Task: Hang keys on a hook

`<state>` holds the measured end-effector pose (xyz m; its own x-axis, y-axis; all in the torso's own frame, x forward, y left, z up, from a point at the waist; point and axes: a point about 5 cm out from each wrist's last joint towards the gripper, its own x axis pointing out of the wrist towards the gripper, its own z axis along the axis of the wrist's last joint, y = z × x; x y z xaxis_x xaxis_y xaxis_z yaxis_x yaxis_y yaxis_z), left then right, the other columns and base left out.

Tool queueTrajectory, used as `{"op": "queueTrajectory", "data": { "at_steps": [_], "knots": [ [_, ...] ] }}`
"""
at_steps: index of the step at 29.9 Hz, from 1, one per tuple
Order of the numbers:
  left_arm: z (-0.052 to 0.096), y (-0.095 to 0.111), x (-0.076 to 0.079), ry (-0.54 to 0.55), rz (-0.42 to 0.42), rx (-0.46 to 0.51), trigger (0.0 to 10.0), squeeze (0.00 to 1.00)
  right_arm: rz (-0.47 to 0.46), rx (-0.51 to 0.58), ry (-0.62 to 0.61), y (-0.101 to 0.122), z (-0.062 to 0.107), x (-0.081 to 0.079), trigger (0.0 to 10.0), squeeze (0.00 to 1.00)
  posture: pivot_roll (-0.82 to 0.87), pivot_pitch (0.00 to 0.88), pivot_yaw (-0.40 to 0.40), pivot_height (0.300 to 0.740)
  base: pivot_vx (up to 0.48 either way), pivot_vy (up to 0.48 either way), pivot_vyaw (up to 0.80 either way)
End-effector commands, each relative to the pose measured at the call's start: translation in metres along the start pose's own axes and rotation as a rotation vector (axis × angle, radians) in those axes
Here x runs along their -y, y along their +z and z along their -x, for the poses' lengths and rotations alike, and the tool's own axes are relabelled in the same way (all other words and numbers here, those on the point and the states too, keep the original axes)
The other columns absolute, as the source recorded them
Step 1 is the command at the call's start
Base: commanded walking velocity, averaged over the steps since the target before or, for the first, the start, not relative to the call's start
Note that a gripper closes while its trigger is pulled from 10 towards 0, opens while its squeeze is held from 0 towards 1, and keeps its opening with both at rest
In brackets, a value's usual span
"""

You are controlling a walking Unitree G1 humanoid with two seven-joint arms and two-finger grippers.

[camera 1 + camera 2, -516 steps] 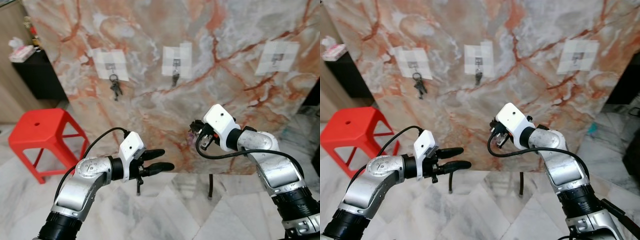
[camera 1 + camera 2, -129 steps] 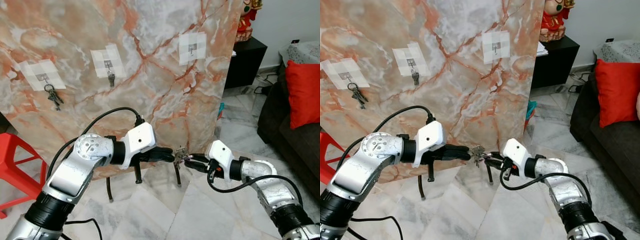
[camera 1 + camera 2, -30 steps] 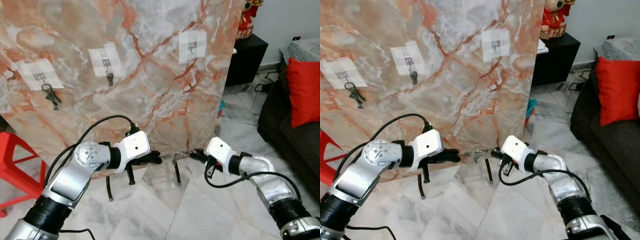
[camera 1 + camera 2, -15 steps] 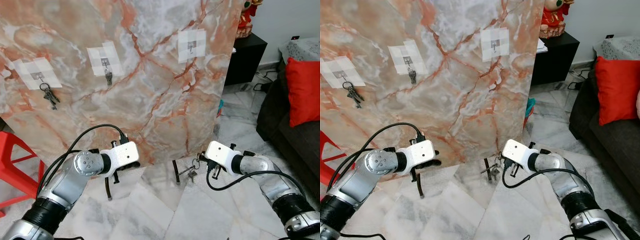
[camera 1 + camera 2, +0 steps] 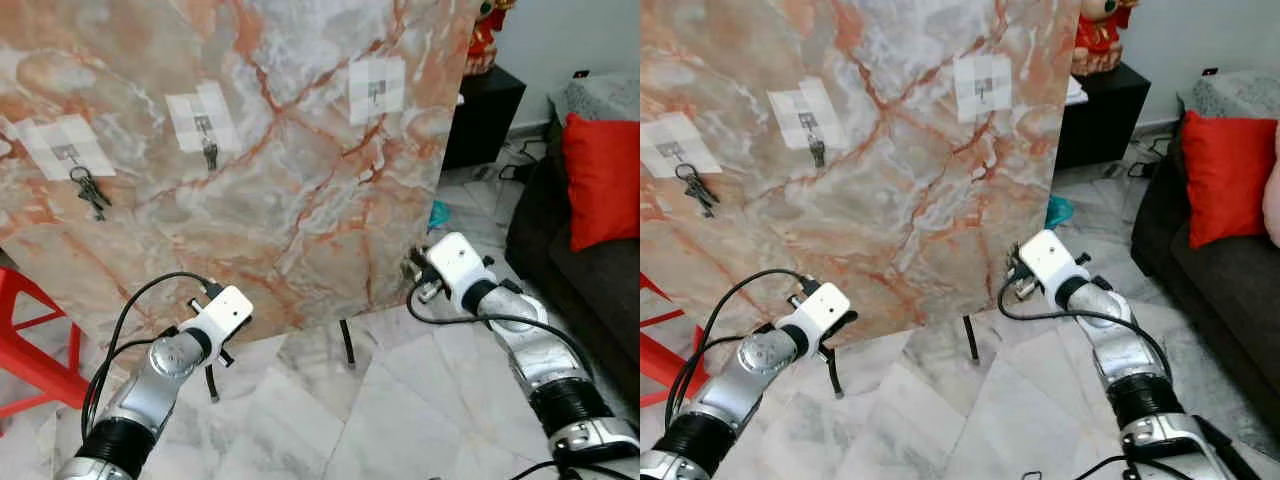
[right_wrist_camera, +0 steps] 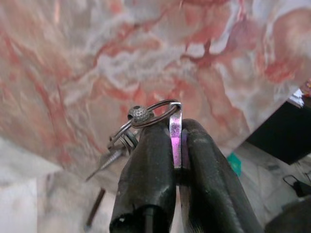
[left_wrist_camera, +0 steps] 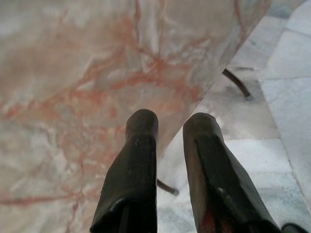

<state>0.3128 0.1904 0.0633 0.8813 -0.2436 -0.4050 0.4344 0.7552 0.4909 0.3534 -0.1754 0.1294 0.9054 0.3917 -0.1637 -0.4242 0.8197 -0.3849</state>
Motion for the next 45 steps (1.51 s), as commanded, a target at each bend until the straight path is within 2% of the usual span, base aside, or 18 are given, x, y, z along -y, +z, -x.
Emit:
{"op": "queueTrajectory", "data": {
  "at_steps": [1, 5, 9, 10, 12, 14, 16, 17, 18, 20, 27, 33, 35, 37, 41, 43, 44, 45],
  "knots": [
    [0.002, -0.013, 0.002, 0.033, 0.029, -0.032, 10.0, 0.0, 0.024, 0.048, -0.021, 0.012, 0.0, 0.006, 0.0, 0.0, 0.06, 0.066, 0.002, 0.74, 0.0, 0.0, 0.0],
    [0.001, -0.021, 0.009, 0.058, 0.057, -0.055, 10.0, 0.0, 0.152, -0.004, -0.058, 0.011, 0.0, 0.012, 0.0, 0.0, 0.06, 0.059, -0.007, 0.74, 0.0, 0.0, 0.0],
    [-0.001, -0.027, 0.016, 0.082, 0.08, -0.066, 10.0, 0.0, 0.009, -0.075, -0.218, 0.008, -0.003, 0.025, 0.0, 0.0, 0.05, 0.05, -0.011, 0.74, 0.0, 0.0, 0.0],
    [-0.001, -0.029, 0.018, 0.086, 0.086, -0.067, 10.0, 0.0, -0.21, -0.059, -0.297, 0.01, -0.006, 0.026, 0.0, 0.0, 0.06, 0.047, -0.01, 0.74, 0.0, 0.0, 0.0],
    [-0.001, -0.029, 0.018, 0.086, 0.086, -0.067, 10.0, 0.0, -0.21, -0.059, -0.297, 0.01, -0.006, 0.026, 0.0, 0.0, 0.06, 0.047, -0.01, 0.74, 0.0, 0.0, 0.0],
    [-0.002, -0.031, 0.021, 0.085, 0.094, -0.069, 10.0, 0.0, -0.649, -0.027, -0.389, 0.011, -0.01, 0.017, 0.0, 0.0, 0.06, 0.04, -0.006, 0.74, 0.0, 0.0, 0.0],
    [-0.002, -0.031, 0.021, 0.085, 0.094, -0.069, 10.0, 0.0, -0.649, -0.027, -0.389, 0.011, -0.01, 0.017, 0.0, 0.0, 0.06, 0.04, -0.006, 0.74, 0.0, 0.0, 0.0],
    [-0.002, -0.032, 0.022, 0.081, 0.096, -0.068, 10.0, 0.0, -0.832, -0.021, -0.442, 0.01, -0.01, 0.013, 0.0, 0.0, 0.05, 0.039, -0.007, 0.74, 0.0, 0.0, 0.0],
    [-0.002, -0.032, 0.022, 0.081, 0.096, -0.068, 10.0, 0.0, -0.832, -0.021, -0.442, 0.01, -0.01, 0.013, 0.0, 0.0, 0.05, 0.039, -0.007, 0.74, 0.0, 0.0, 0.0],
    [-0.003, -0.031, 0.023, 0.081, 0.103, -0.063, 10.0, 0.0, -1.16, 0.003, -0.579, 0.01, -0.01, 0.006, 0.0, 0.0, 0.06, 0.04, -0.005, 0.74, 0.0, 0.0, 0.0],
    [-0.004, -0.029, 0.018, 0.089, 0.105, -0.047, 10.0, 0.0, -1.442, 0.05, -0.743, 0.022, -0.014, 0.002, 0.0, 0.0, 0.06, 0.042, 0.008, 0.74, 0.0, 0.0, 0.0],
    [-0.004, -0.03, 0.016, 0.086, 0.096, -0.036, 10.0, 0.0, -1.447, 0.042, -0.748, 0.031, -0.014, 0.004, 0.0, 0.0, 0.06, 0.048, 0.027, 0.74, 0.0, 0.0, 0.0],
    [-0.005, -0.029, 0.016, 0.078, 0.094, -0.024, 10.0, 0.0, -1.226, -0.013, -0.791, 0.033, -0.01, 0.008, 0.0, 0.0, 0.07, 0.049, 0.027, 0.74, 0.0, 0.0, 0.0],
    [-0.005, -0.028, 0.016, 0.078, 0.096, -0.019, 10.0, 0.0, -0.868, -0.011, -0.739, 0.041, -0.011, 0.013, 0.0, 0.0, 0.07, 0.05, 0.027, 0.74, 0.0, 0.0, 0.0],
    [-0.006, -0.026, 0.017, 0.072, 0.099, -0.01, 10.0, 0.0, -0.785, -0.092, -0.667, 0.023, -0.01, 0.015, 0.0, 0.0, 0.06, 0.055, 0.025, 0.74, 0.0, 0.0, 0.0],
    [-0.007, -0.025, 0.02, 0.058, 0.1, -0.005, 10.0, 0.0, -0.476, -0.196, -0.64, 0.004, -0.003, 0.024, 0.0, 0.0, 0.06, 0.058, 0.021, 0.74, 0.0, 0.0, 0.0],
    [-0.007, -0.025, 0.021, 0.057, 0.104, -0.004, 10.0, 0.0, -0.422, -0.233, -0.673, -0.004, 0.002, 0.028, 7.2, 0.0, 0.06, 0.058, 0.021, 0.74, 0.0, 0.0, 0.0],
    [-0.007, -0.026, 0.022, 0.053, 0.107, -0.004, 10.0, 0.0, -0.389, -0.328, -0.713, -0.028, 0.014, 0.036, 10.0, 0.0, 0.06, 0.061, 0.019, 0.74, 0.0, 0.0, 0.0]
  ]
}}
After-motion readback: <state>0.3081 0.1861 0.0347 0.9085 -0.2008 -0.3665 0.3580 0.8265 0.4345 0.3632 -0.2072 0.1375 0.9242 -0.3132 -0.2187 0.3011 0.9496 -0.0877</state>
